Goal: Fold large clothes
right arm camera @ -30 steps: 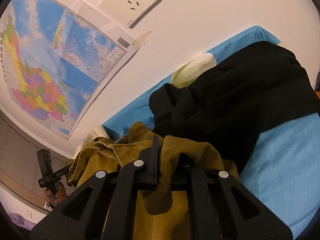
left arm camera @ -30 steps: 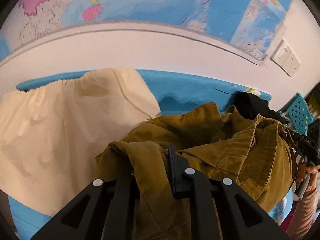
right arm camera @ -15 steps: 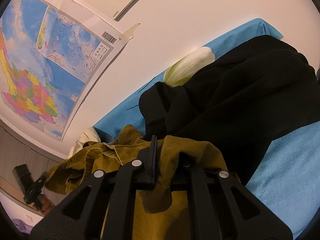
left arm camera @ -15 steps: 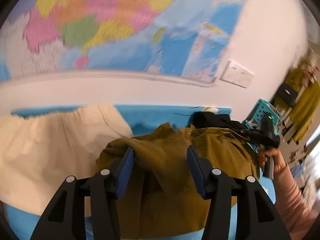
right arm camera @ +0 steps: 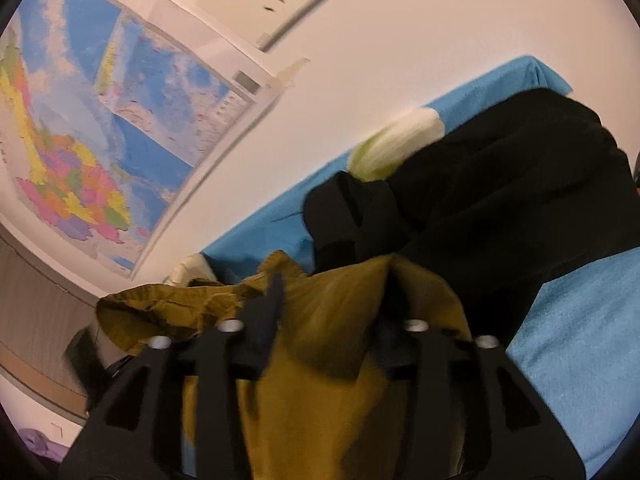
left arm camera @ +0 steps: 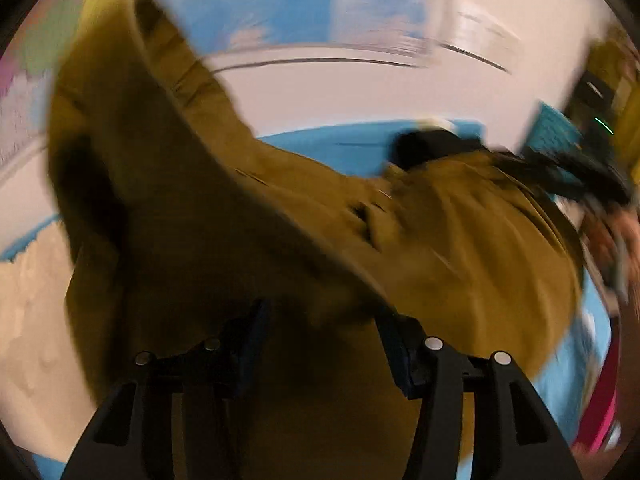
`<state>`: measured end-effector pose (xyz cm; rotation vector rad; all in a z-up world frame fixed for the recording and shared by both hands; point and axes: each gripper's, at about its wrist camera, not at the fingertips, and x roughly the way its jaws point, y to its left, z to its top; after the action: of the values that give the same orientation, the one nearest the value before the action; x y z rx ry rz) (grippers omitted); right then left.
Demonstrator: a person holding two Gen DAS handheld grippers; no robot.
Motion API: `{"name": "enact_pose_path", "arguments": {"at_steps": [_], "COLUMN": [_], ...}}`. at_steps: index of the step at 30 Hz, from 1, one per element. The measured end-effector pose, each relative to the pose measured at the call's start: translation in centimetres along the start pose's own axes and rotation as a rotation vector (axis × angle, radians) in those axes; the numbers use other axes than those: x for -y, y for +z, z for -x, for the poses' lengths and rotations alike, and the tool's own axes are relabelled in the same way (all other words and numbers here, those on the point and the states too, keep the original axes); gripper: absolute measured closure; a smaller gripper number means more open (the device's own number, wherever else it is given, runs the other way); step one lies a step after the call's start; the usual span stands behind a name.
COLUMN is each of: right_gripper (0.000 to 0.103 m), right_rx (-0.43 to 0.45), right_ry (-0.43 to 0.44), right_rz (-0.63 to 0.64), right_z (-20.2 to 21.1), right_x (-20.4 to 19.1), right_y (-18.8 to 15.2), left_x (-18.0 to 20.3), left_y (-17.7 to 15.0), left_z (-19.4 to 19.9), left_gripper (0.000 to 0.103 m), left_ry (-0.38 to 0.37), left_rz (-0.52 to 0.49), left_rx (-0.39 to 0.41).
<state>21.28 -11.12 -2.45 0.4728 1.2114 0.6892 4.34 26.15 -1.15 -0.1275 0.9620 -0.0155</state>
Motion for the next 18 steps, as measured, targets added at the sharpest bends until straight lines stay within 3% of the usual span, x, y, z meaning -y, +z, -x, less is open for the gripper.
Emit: {"name": "enact_pose_path", "arguments": {"at_steps": [5,8,10,12,15,18], "right_gripper": [0.032,0.024,0.018,0.016,0.014,0.013], "right_rx": [0.083,0.108,0.102,0.068,0.017,-0.016], "right_ry": [-0.012,-0.067,-0.100,-0.139,-0.155,-0.148], "right_rz": [0.105,0.176,0.209,0.245,0.269,0.290], "right_z": [4.5,6.9,7.7,7.9,7.5,6.5], "right_x": [-1.2,-0.9,-0.2,0.8,2.0,2.7], "right_y": [-1.0,-3.1,-5.0,-7.6,-11.1,-13.6], "left_x": [-4.8,-5.1,-4.7,-4.6,-4.6,-5.5], "left_y": [2.0,0.8,-0.6,-2.8,-6.6,-9.8], "left_z": [-2.9,-1.9,0.2,3.3,6.6,7.7], "left_gripper": [0.062,0.061,0.051,0.032,0.027,0.021], "left_ry": [-0.029,-0.051,-0.082,-0.082,-0.042,0.006], "left_rz": [0.246,0.246,0.208,0.154,0.114,0.121], "left_rx": [-0.052,-0.033,0.013,0.099,0.169,0.170]}}
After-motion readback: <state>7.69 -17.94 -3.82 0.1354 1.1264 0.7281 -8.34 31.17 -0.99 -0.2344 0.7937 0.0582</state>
